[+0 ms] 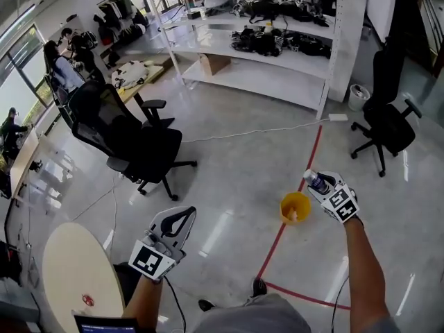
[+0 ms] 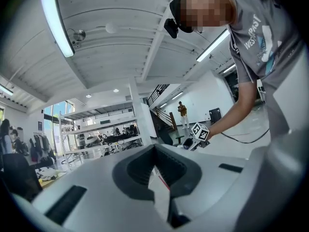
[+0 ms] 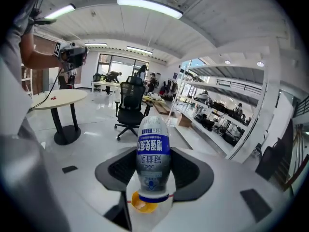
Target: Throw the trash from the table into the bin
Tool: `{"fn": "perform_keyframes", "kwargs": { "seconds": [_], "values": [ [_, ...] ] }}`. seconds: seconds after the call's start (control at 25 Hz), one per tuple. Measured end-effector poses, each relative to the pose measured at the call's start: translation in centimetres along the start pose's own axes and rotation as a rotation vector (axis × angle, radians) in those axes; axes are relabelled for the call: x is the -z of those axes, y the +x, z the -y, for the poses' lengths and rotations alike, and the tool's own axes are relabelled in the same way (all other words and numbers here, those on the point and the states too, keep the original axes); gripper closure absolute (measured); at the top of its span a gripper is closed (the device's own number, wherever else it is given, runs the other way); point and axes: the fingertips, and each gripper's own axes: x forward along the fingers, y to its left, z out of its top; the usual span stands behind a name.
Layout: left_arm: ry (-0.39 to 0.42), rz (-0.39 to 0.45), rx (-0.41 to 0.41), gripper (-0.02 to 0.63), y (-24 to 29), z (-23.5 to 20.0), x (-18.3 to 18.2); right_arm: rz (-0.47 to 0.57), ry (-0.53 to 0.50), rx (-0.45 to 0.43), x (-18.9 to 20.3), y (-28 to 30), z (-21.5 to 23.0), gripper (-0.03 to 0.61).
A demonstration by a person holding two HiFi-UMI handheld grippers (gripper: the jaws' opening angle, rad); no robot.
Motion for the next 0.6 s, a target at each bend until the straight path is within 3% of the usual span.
{"fn": "perform_keyframes", "kwargs": {
  "seconds": [0.32,0.6],
  "values": [
    [-0.007,-0.052,-0.033,0.571,-0.2,-1.6,2.2,-0.074,0.069,0.038,4.6,4.2,4.6,0.377],
    [-0.019,-0.079,-0.052,0.571,-0.4,-2.4,3.3,-0.062,0.052,0.059,3.4,4.4,6.2,0.377]
  ]
}}
